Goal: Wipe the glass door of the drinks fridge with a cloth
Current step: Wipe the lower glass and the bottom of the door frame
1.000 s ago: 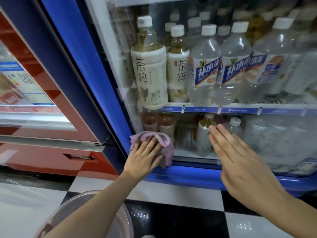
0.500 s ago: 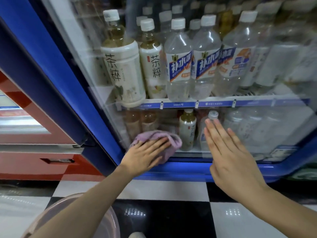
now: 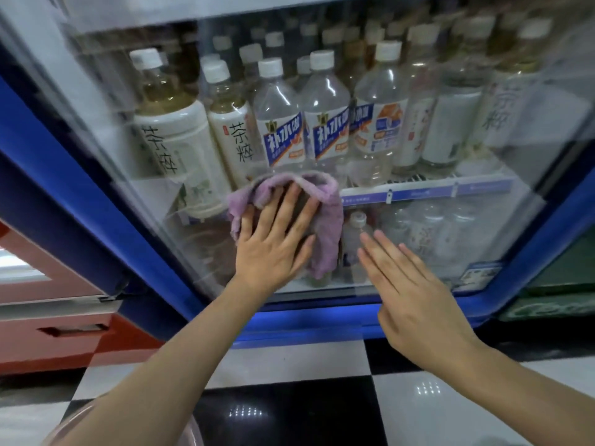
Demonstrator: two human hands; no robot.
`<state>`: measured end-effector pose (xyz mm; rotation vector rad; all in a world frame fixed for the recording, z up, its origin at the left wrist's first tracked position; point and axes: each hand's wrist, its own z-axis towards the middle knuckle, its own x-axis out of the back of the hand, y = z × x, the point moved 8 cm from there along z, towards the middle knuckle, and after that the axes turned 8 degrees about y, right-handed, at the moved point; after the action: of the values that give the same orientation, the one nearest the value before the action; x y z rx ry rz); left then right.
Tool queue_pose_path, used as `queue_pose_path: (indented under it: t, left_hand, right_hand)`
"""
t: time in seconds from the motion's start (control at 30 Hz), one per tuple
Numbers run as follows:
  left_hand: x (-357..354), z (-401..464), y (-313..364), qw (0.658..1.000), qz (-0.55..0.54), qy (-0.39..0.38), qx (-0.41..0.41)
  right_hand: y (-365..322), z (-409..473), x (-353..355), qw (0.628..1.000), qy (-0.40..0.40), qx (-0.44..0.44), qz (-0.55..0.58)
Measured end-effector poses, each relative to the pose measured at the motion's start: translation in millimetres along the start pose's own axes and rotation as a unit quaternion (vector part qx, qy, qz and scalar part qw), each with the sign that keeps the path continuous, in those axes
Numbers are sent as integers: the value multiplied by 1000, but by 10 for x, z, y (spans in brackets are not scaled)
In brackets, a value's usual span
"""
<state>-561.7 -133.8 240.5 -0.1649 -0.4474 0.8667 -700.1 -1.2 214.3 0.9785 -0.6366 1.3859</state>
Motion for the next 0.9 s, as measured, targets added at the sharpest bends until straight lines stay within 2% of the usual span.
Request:
queue_pose_path:
  t: [0.13, 0.23, 0.33, 0.47, 0.57, 0.67, 0.73, 0.83, 0.9]
  left_hand:
    - [-180, -734, 436, 984, -62, -113, -120]
    - [-206, -843, 500, 979, -73, -141, -131]
    - [-106, -413, 522, 987, -68, -82, -121]
    - [-41, 541, 524, 999, -50, 2, -17]
    - [-66, 803, 603, 999, -32, 14, 3]
    - [-135, 593, 742, 1000, -23, 14, -8]
    - [-223, 247, 936, 996, -59, -19, -58]
    - [-357, -323, 1184, 976, -126, -109, -137]
    - [-399, -492, 1224, 970, -131, -138, -151]
  right_hand:
    - [287, -222, 95, 998, 0, -60, -5]
    - [456, -357, 101, 995, -17, -92, -21]
    - [588, -461, 91, 992, -25, -120, -15]
    - [688, -518, 46, 990, -35, -137, -8]
    - [743, -520, 29, 989, -33, -143, -3]
    - [783, -536, -7, 988, -37, -150, -7]
    - [811, -543, -33, 988, -41, -151, -8]
    - [840, -555, -60, 988, -48, -146, -9]
    - [856, -561, -63, 989, -50, -139, -9]
